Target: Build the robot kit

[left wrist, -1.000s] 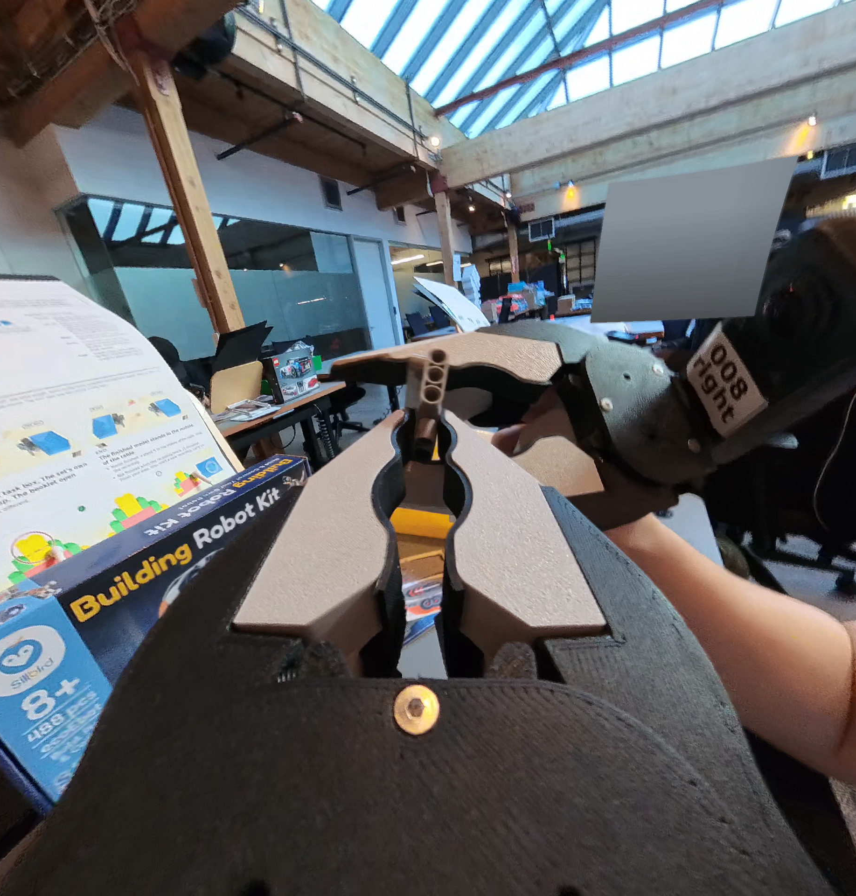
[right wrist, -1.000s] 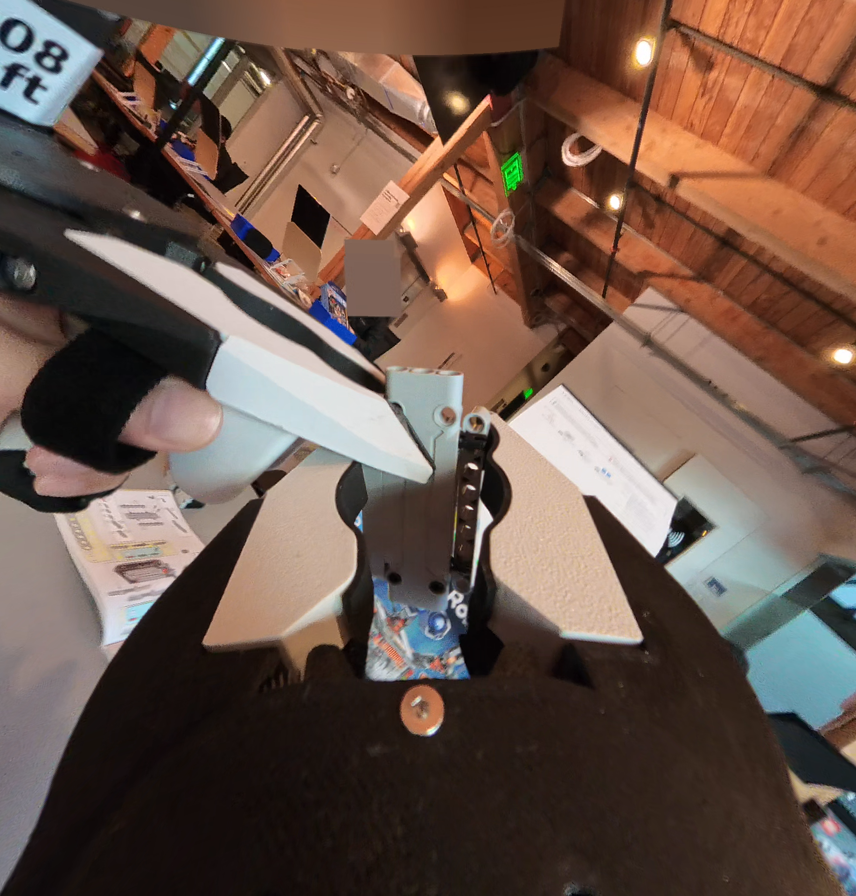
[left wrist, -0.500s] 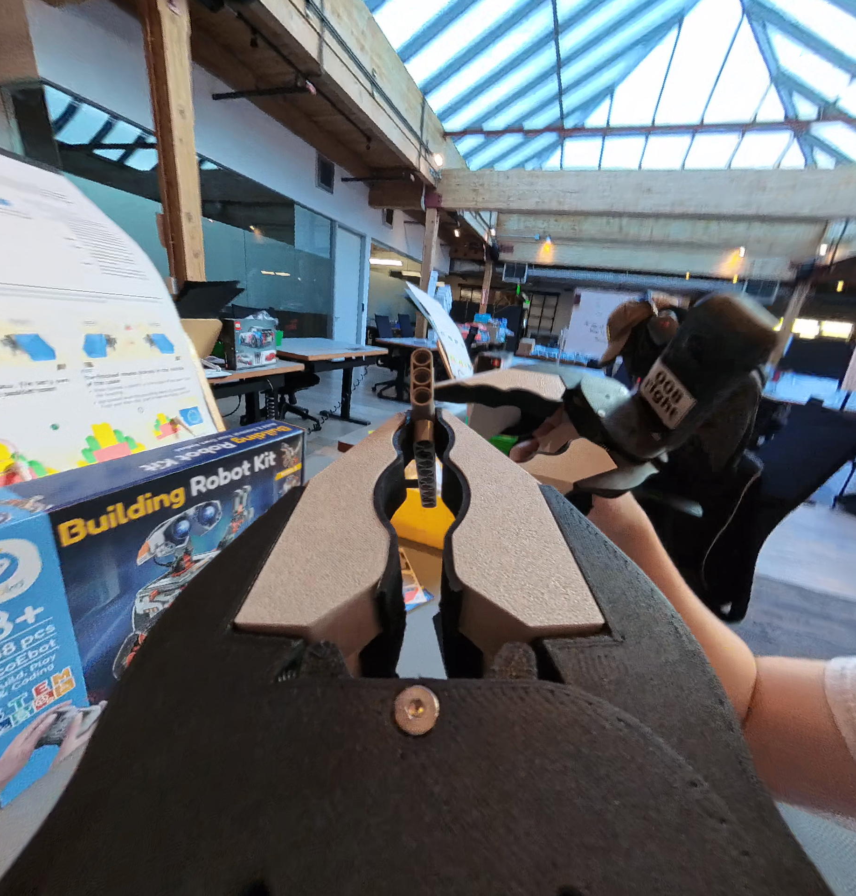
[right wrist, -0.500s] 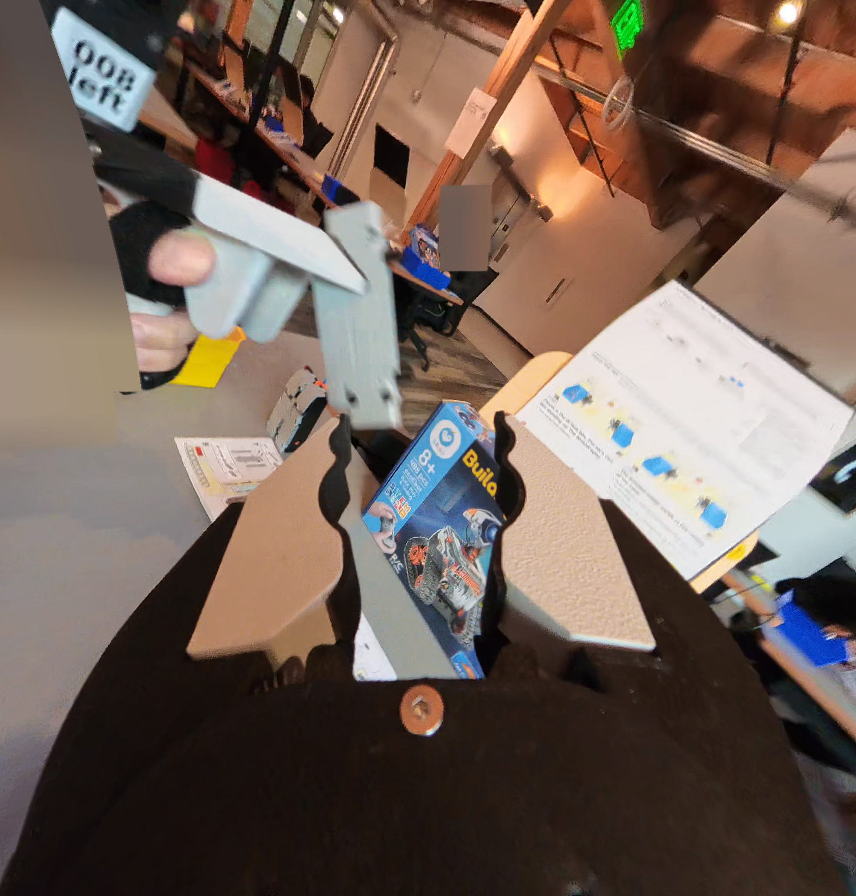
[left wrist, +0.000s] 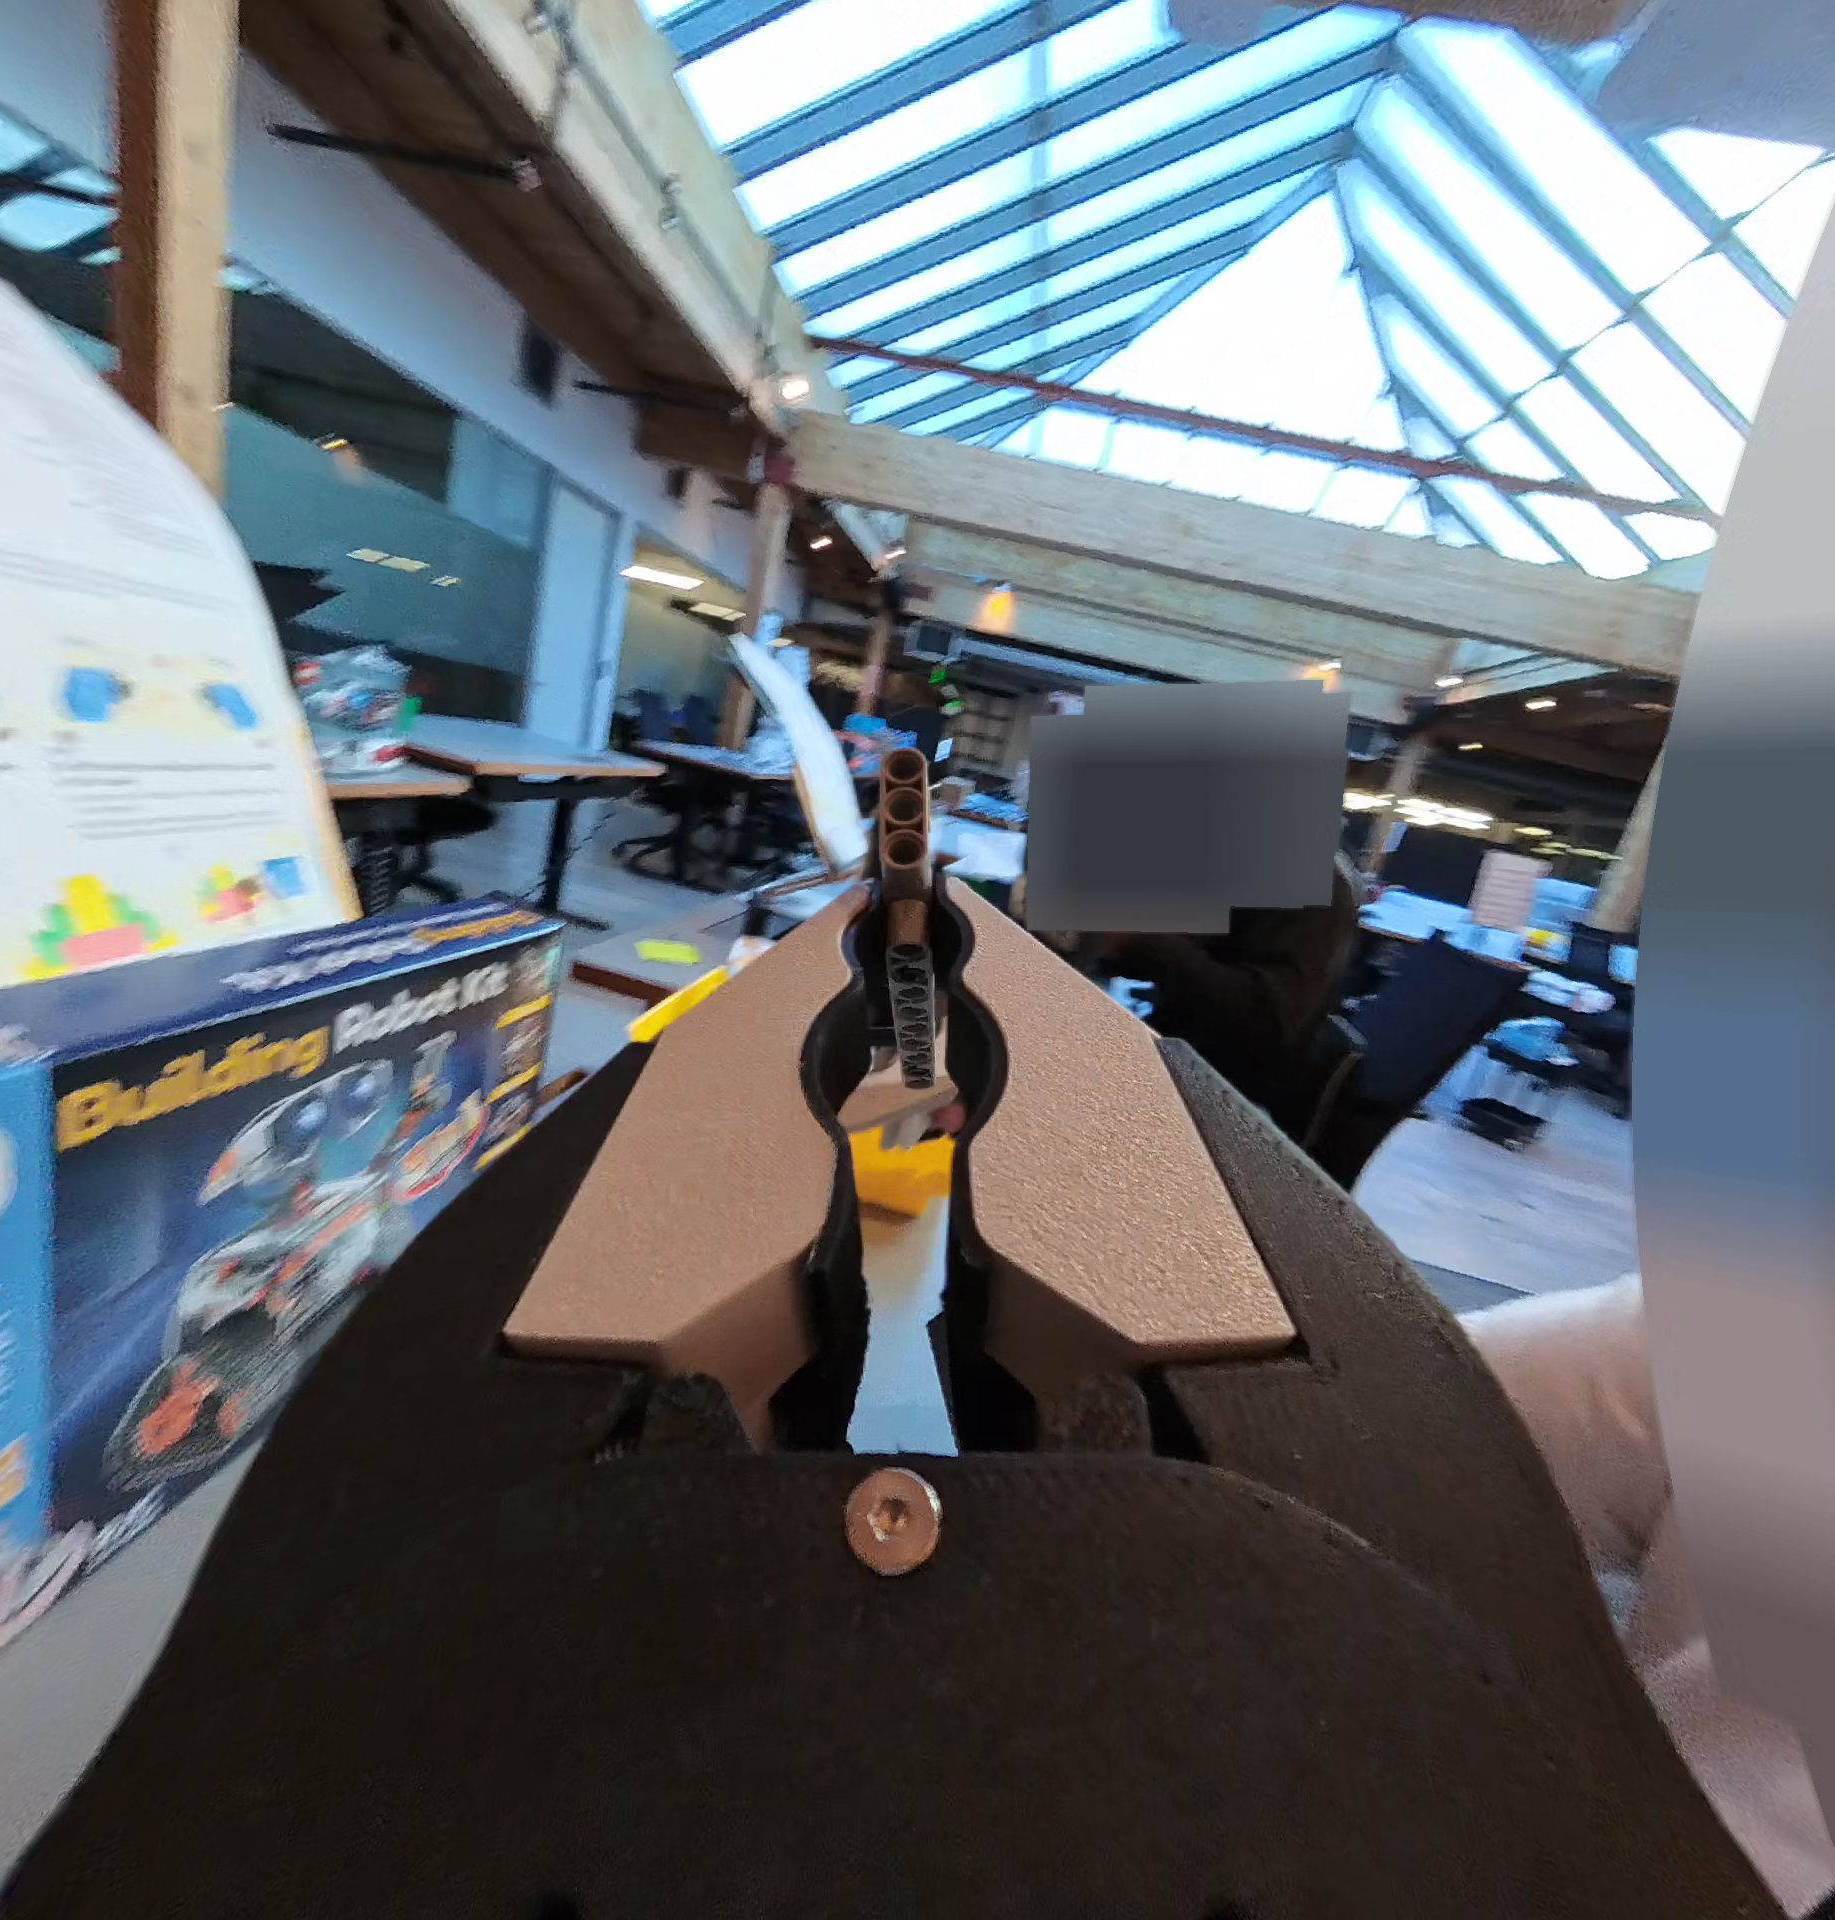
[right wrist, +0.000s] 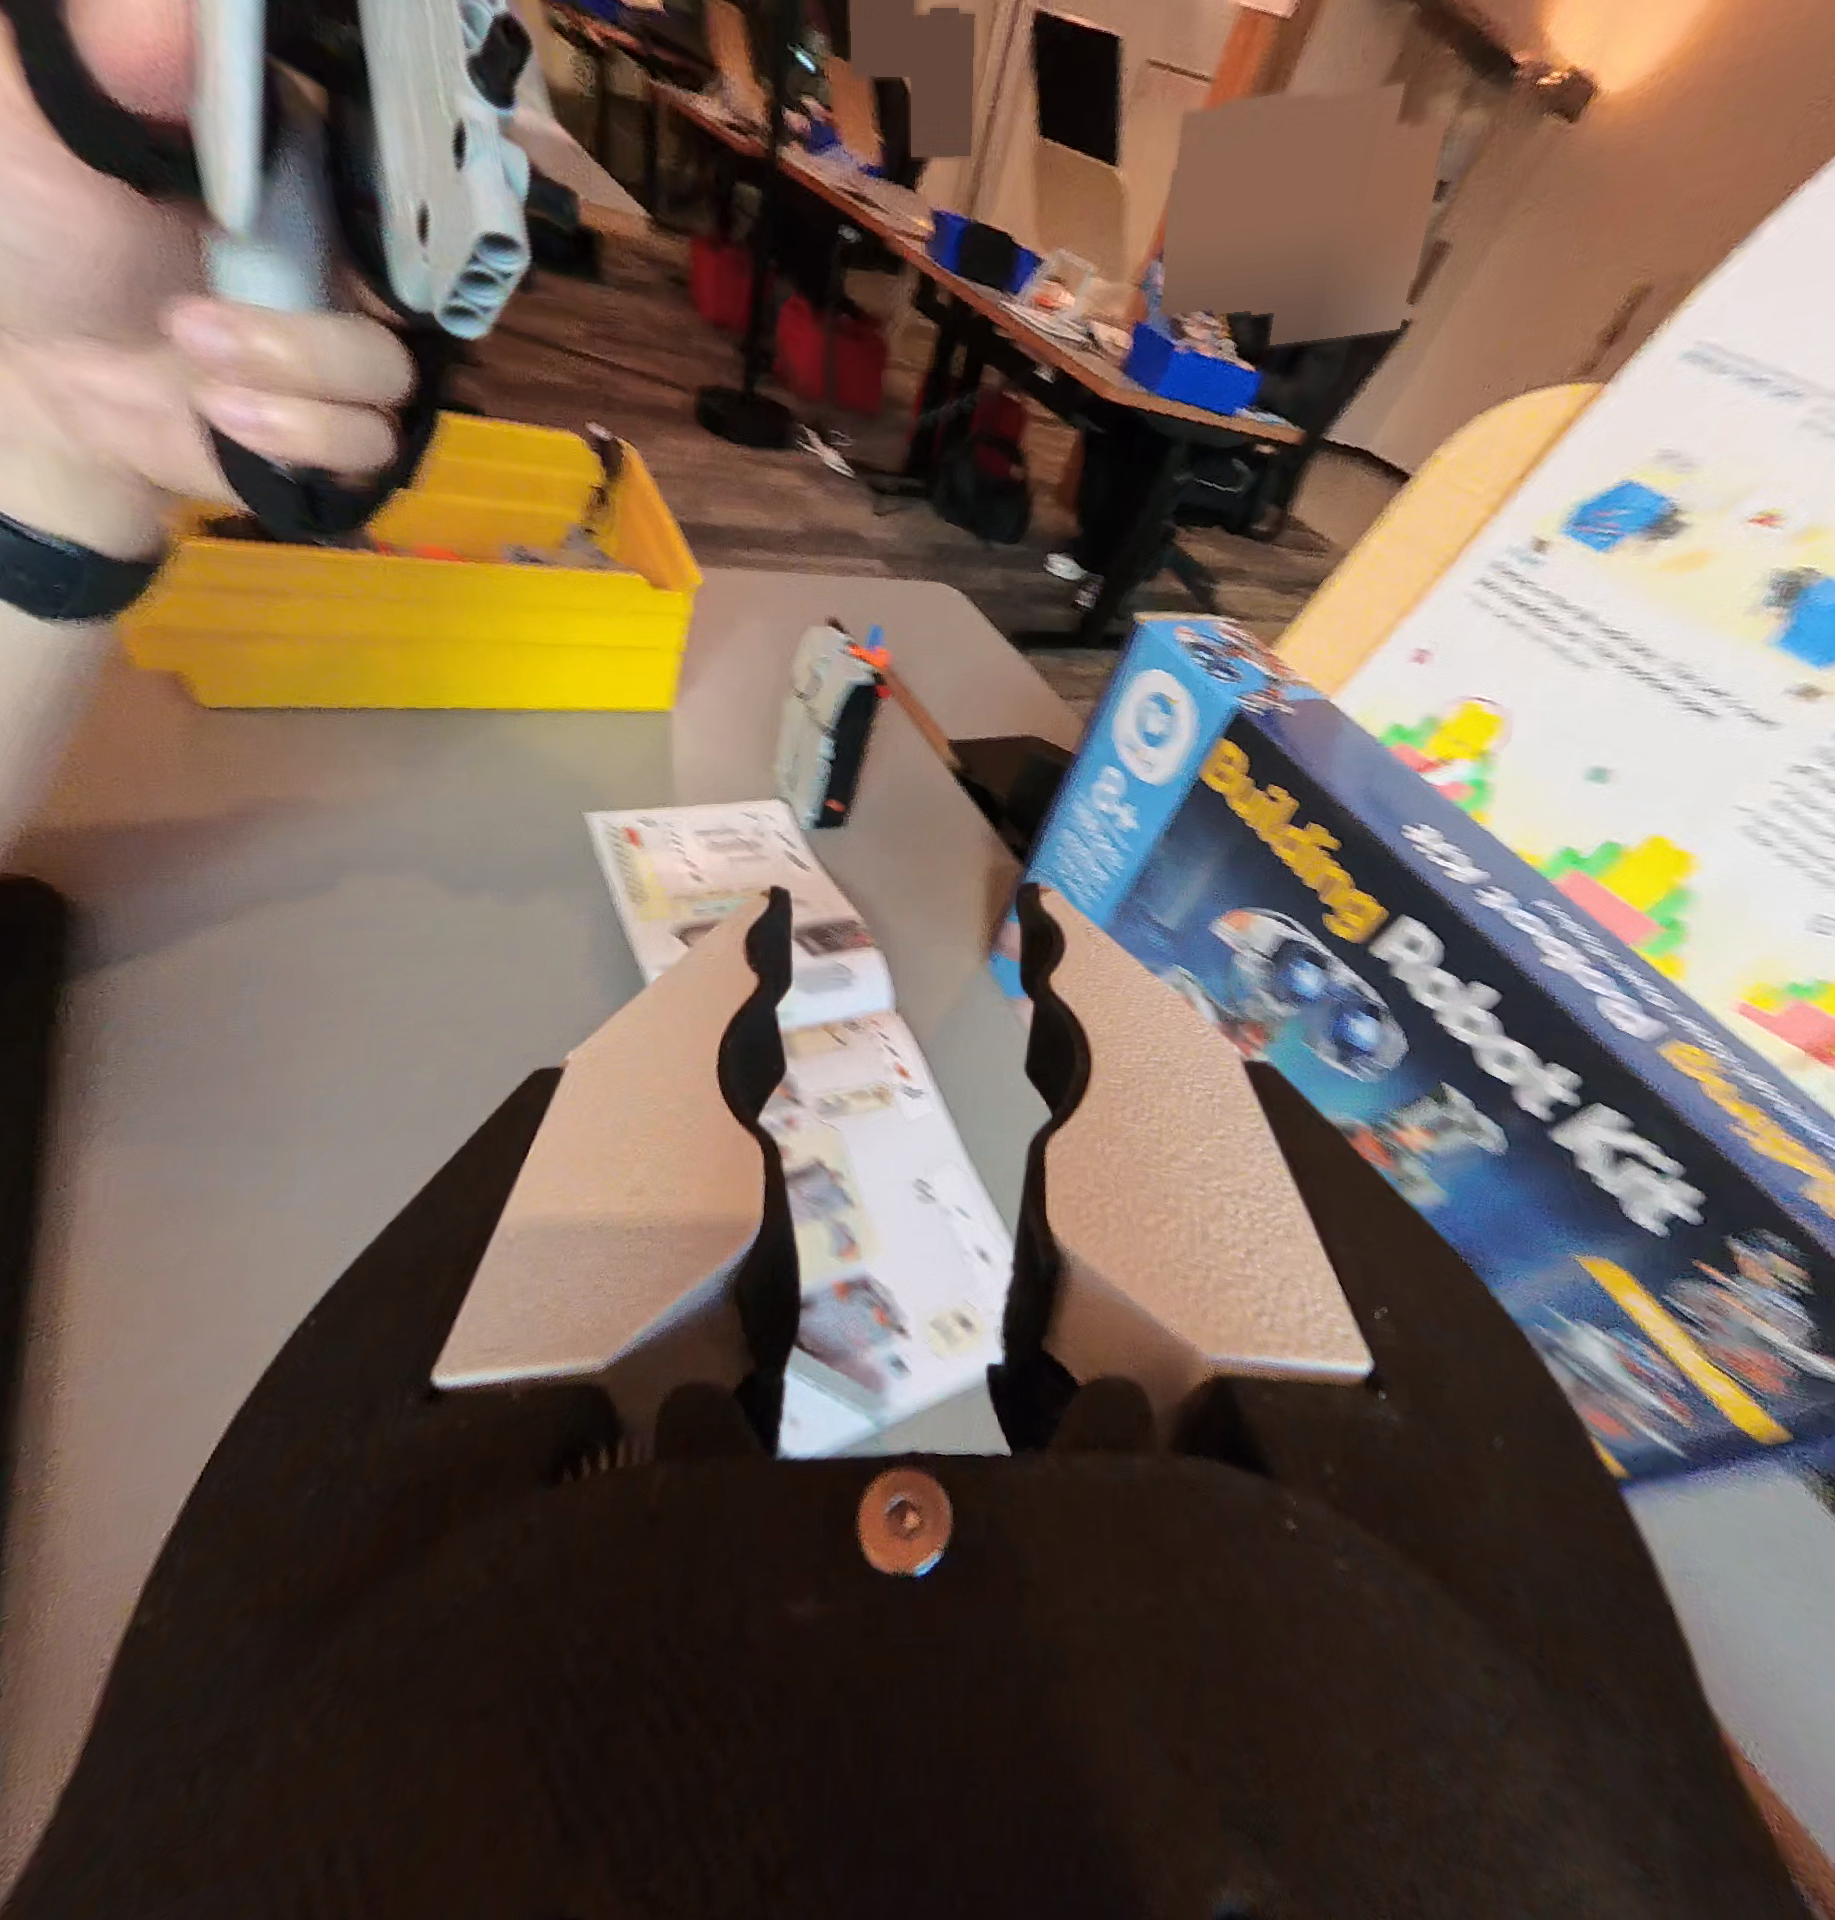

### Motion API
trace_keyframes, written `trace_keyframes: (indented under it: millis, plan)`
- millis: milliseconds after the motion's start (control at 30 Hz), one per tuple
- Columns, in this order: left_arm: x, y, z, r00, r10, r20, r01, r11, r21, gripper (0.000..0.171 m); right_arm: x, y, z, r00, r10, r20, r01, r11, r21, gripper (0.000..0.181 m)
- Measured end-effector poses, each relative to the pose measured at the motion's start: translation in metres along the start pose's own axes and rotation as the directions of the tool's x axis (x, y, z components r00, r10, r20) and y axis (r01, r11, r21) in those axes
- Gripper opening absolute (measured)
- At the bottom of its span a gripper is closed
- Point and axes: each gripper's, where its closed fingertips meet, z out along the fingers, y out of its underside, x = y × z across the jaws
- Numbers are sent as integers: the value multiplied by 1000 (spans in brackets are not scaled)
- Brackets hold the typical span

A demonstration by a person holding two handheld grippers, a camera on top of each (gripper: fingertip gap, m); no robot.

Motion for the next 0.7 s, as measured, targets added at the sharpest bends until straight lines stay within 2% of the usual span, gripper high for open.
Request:
trace_keyframes:
  millis: [67,100,167,233,333,467,700]
  plan:
    - [14,-6,0,993,23,-117,-16,998,54,4,-21,-24,6,994,32,103,-43,993,108,45]
    - [20,-9,0,987,41,-156,-27,996,89,4,-33,-43,5,991,-11,131,-16,980,200,51]
    - [32,-18,-3,975,97,-200,-64,985,162,5,-57,-80,-5,981,-186,52,154,915,373,56]
    - [46,-22,-2,961,173,-215,-129,971,202,4,-78,-106,-15,935,-341,-103,350,827,441,57]
    - [47,-24,4,976,180,-124,-153,968,200,5,-97,-135,-33,849,-432,-305,528,713,461,57]
    - [58,-24,14,991,36,-132,-10,981,192,4,-105,-147,-46,725,-505,-468,682,623,382,58]
    - [73,-13,29,989,8,-146,13,990,139,4,-87,-145,-47,756,-449,-476,634,684,361,54]
